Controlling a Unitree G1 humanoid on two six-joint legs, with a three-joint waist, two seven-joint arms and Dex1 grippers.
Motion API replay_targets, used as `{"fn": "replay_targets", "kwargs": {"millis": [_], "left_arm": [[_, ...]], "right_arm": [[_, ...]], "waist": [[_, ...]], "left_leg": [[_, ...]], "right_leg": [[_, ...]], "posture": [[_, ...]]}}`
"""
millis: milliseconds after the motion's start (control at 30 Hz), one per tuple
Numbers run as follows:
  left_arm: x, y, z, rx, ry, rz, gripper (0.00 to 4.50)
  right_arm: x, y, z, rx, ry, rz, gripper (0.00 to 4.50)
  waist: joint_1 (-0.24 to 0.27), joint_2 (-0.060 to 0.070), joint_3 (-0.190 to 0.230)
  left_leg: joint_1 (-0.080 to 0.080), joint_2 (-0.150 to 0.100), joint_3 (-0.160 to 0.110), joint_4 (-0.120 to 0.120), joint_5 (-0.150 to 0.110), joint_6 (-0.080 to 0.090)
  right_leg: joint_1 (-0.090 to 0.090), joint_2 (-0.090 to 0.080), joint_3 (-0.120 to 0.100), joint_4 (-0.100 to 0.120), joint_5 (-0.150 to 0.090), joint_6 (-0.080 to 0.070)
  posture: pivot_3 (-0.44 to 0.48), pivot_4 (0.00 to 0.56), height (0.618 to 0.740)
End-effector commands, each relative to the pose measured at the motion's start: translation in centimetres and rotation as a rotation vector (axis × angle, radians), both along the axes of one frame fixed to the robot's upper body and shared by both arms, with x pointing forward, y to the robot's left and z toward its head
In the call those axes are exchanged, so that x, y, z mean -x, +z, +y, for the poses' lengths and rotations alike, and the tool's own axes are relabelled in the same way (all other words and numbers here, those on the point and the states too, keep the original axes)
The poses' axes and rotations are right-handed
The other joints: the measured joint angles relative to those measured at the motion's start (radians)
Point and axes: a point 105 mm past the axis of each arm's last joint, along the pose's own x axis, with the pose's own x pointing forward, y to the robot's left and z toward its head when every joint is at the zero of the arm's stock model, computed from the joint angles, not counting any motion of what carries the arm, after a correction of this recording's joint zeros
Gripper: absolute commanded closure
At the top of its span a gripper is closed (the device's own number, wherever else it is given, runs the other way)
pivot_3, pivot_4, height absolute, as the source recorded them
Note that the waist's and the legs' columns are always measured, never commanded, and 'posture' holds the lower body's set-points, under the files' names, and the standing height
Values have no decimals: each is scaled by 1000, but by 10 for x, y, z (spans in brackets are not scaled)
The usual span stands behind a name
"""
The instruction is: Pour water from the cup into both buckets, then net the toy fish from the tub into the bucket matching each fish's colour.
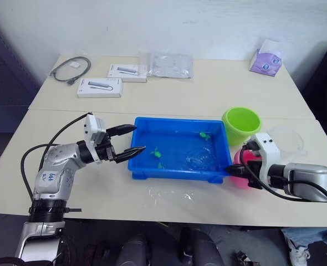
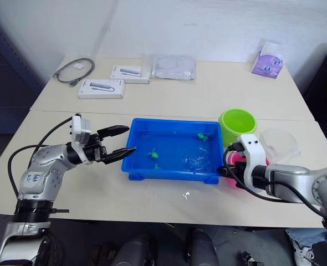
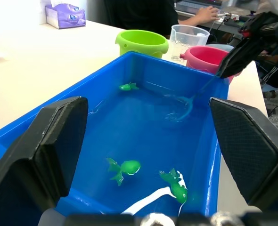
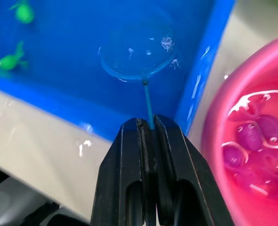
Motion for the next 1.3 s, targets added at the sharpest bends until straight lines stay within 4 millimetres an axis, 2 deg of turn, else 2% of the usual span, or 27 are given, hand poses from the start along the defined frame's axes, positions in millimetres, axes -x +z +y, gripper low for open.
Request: {"fn": "replay_targets", "kwargs": {"millis": [33, 267, 500, 667, 1100, 1233, 1300], "left_arm": [[5, 9, 1, -15, 1, -45, 100], [7, 7, 1, -19, 4, -40, 100], [9, 8, 0, -9, -4, -34, 100], [9, 9, -1, -10, -8, -33, 100], [8, 8, -4, -13, -21, -30, 100], [8, 10, -4, -16, -27, -31, 100], [7, 11, -4, -19, -33, -33, 100]], "right_arm": [[-11, 5, -1, -2, -35, -31, 4500], [-32, 13, 5, -6, -60, -128, 4500], [-37, 11, 6, 14, -75, -191, 4500], [-39, 17, 6, 10, -85, -254, 4500], [-8, 23, 14, -22, 46, -347, 4500], [4, 33, 16, -62, 86, -408, 4500], [11, 47, 17, -101, 125, -491, 4500]], "waist": [[0, 0, 0], [1, 0, 0], [1, 0, 0], [0, 0, 0], [1, 0, 0], [1, 0, 0], [2, 0, 0]], "left_leg": [[0, 0, 0, 0, 0, 0], [-1, 0, 0, 0, 0, 0], [-1, 0, 0, 0, 0, 0], [-1, 0, 0, 0, 0, 0], [-1, 0, 0, 0, 0, 0], [-1, 0, 0, -1, 0, 0], [-1, 0, 0, -1, 0, 0]], "right_leg": [[0, 0, 0, 0, 0, 0], [0, 0, 0, -1, 0, 1], [-1, 0, 0, -1, 0, 1], [-1, 0, 0, -1, 0, 1], [-1, 0, 0, -1, 0, 1], [-1, 0, 0, -1, 0, 1], [-1, 0, 0, -1, 0, 1]], "posture": [[0, 150, 740], [0, 150, 740], [0, 150, 740], [0, 150, 740], [0, 150, 740], [0, 150, 740], [0, 150, 740]]}}
